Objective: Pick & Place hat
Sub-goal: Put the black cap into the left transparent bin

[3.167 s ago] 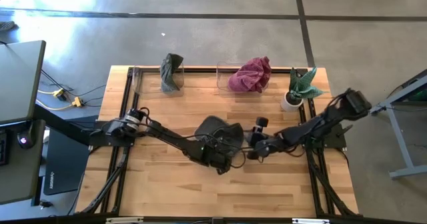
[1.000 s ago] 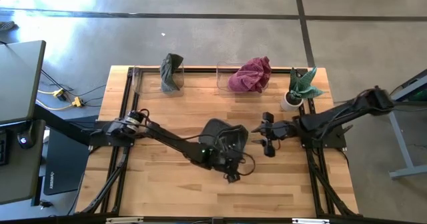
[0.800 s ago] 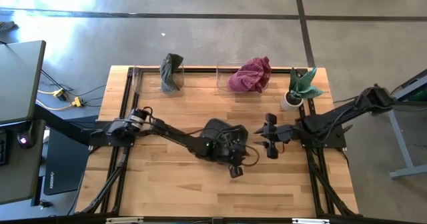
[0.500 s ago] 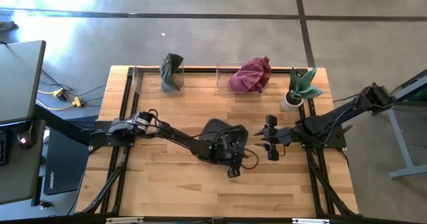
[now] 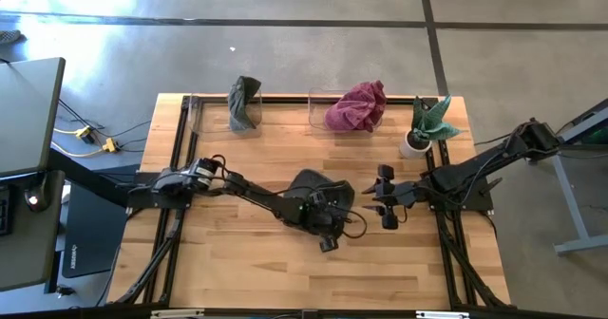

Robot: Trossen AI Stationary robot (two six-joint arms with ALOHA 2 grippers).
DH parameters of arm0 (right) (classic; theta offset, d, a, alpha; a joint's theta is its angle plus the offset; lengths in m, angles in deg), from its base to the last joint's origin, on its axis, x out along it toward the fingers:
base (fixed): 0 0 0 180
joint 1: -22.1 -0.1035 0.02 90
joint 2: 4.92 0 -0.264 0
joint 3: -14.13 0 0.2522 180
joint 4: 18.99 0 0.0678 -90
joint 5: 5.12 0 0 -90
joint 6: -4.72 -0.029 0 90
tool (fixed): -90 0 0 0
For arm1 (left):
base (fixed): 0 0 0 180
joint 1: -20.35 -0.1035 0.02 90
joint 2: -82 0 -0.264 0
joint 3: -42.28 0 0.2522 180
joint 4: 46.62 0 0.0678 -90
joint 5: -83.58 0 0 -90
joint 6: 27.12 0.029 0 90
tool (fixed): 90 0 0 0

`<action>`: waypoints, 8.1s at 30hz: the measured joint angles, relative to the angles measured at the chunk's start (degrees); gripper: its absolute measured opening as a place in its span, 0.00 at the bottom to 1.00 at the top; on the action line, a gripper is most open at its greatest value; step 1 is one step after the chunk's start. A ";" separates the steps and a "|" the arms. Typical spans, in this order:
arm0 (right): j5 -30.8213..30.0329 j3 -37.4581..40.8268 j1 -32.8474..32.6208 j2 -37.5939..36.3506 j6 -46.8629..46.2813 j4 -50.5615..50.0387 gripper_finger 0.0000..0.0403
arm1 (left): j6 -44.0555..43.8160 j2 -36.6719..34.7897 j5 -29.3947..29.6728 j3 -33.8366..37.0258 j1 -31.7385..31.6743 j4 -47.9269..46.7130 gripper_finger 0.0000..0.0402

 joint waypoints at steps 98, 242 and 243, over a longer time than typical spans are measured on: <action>3.07 -16.04 -9.23 17.25 17.73 6.42 0.51 | 22.07 -26.35 -4.73 0.22 -0.92 -33.34 0.00; -17.23 -15.91 -25.11 16.83 -2.89 -15.41 0.52 | -12.87 5.42 15.47 -2.78 3.78 -68.82 0.14; -17.23 -15.91 -25.11 16.83 -2.86 -15.41 0.52 | -13.01 5.42 15.73 -2.80 3.78 -68.84 0.09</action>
